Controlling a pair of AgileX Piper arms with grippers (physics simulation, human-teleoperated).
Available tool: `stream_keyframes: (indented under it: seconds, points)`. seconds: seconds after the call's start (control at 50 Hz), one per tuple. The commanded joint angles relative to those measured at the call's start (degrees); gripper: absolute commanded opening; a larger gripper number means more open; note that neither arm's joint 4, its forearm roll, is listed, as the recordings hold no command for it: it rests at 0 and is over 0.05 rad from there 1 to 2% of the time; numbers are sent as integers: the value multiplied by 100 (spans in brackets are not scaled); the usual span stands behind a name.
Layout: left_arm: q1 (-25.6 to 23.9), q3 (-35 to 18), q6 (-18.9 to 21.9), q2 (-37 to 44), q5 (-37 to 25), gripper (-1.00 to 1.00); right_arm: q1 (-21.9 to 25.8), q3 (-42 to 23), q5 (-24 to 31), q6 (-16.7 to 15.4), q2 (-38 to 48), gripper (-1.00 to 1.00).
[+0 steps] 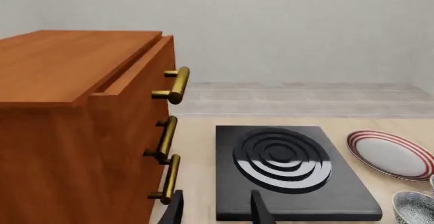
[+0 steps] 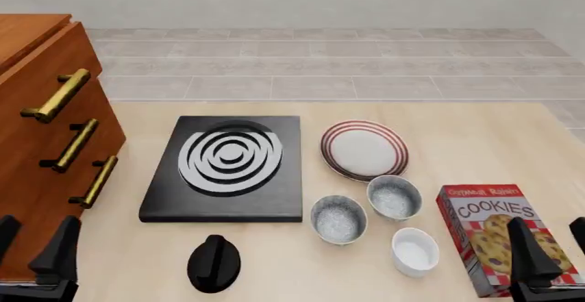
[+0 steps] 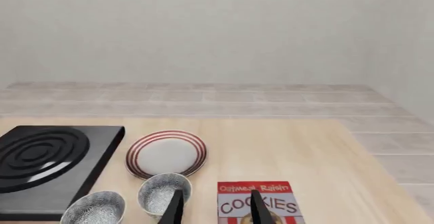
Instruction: Pick the akita bowl from table center and place it on the plate.
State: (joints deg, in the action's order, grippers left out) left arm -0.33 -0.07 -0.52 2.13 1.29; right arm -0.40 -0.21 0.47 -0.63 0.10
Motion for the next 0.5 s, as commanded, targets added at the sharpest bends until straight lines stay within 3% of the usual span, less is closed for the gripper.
stream_keyframes:
  seconds: [0.02, 0.14, 0.2, 0.36, 0.42, 0.5]
  points:
    - [33, -11, 52, -156, -97, 100, 4, -7, -77, 169, 40, 100]
    - [33, -8, 51, -158, -97, 100, 65, -147, 47, 87, 14, 100]
    - [33, -8, 51, -158, -98, 100, 158, -221, 109, -160, 55, 100]
    - [32, -8, 52, -159, -98, 100, 229, -596, 428, 137, 46, 100]
    - [31, -9, 54, -160, -98, 100, 285, -1047, 690, 53, 200, 100]
    - [33, -9, 52, -160, -98, 100, 483, -1471, 796, 189, 537, 100]
